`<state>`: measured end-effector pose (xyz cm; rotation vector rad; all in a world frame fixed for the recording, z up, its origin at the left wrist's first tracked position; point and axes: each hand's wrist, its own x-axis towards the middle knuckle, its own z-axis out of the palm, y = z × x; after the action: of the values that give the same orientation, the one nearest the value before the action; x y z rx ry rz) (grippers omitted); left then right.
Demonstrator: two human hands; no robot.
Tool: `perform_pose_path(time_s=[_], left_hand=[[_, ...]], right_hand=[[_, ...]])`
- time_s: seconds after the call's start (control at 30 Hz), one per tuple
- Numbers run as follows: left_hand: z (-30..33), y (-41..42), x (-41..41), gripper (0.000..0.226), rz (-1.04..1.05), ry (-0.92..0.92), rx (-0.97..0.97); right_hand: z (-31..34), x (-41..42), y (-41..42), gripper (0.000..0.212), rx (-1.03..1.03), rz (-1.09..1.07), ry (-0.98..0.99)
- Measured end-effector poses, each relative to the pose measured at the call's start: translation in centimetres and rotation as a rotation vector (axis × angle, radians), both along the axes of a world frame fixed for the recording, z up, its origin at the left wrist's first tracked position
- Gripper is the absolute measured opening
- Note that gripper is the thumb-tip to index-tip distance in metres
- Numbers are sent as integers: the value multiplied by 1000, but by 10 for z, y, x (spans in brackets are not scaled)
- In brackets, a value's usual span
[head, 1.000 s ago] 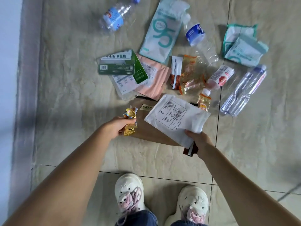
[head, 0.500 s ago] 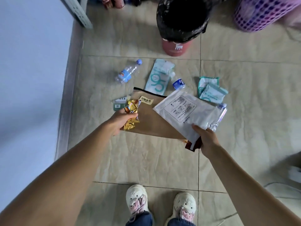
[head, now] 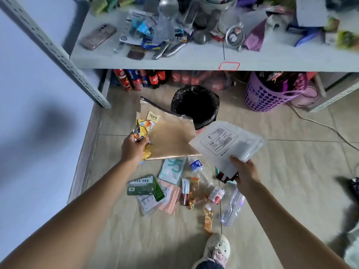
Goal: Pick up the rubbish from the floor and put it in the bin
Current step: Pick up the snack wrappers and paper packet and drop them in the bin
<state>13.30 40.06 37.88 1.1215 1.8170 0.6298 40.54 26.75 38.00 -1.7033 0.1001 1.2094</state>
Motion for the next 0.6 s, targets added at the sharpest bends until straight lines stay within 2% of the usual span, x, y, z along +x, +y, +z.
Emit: perform_pose_path(time_s=[0.13,0.27,0.4,0.6], left_hand=[[1,42,39,27,72,144,70],[-7,82,87,30,146,253,96],[-27,123,129,29,73,315,97],[-76,176,169,27,-58,265,98]], right_hand=[[-3,29,62,37,-4,67,-26],[-18,51,117,17,-6,119,-52],[-45,62,168,31,-38,127,-78],[-97,67,231,36,-112,269,-179]])
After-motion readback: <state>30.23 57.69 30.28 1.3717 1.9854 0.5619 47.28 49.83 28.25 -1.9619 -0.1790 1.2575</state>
